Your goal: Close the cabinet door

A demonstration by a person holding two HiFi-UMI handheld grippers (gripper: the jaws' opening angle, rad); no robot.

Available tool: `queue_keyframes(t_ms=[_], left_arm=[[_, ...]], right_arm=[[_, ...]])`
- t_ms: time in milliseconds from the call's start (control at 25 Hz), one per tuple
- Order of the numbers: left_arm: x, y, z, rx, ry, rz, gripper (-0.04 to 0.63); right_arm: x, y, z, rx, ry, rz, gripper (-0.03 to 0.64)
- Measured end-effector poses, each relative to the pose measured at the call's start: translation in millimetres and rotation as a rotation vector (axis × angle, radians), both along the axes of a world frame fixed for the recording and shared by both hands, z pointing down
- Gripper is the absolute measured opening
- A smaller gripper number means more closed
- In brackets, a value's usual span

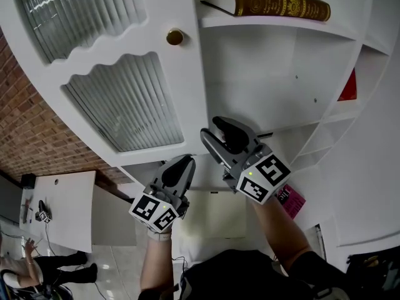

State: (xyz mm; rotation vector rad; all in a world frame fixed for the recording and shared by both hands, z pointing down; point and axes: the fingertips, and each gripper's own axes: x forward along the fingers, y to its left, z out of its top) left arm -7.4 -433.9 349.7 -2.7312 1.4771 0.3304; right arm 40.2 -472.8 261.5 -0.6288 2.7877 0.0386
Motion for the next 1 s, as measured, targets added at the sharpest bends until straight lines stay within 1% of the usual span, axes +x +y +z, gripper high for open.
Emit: queue_keyframes(t_ms=[200,360,640,840,1000], left_arm=[[-3,15,8,-0.015,0.005,-0.015,0.034],[-11,28,15,-0.034,0.025,-0.042,0.034],[-42,57,26,-0.049,0.037,-0.16,0.032],[-63,83,37,-0.078,0.054,-0.204,0.011],[-82,106,48,-0.104,0.058,-0.228,0.009]], right_arm=[[5,13,6,-0.006,-0.001,0.014,0.161],[5,28,15,-0.012,0.01,0.021,0.149],[-3,58,43,-0.019,0.053,0.041,0.113],[-14,79,69,-0.073,0.069,0.032,0.075],[-30,99,90,-0.115,0.096,0.018,0.052]])
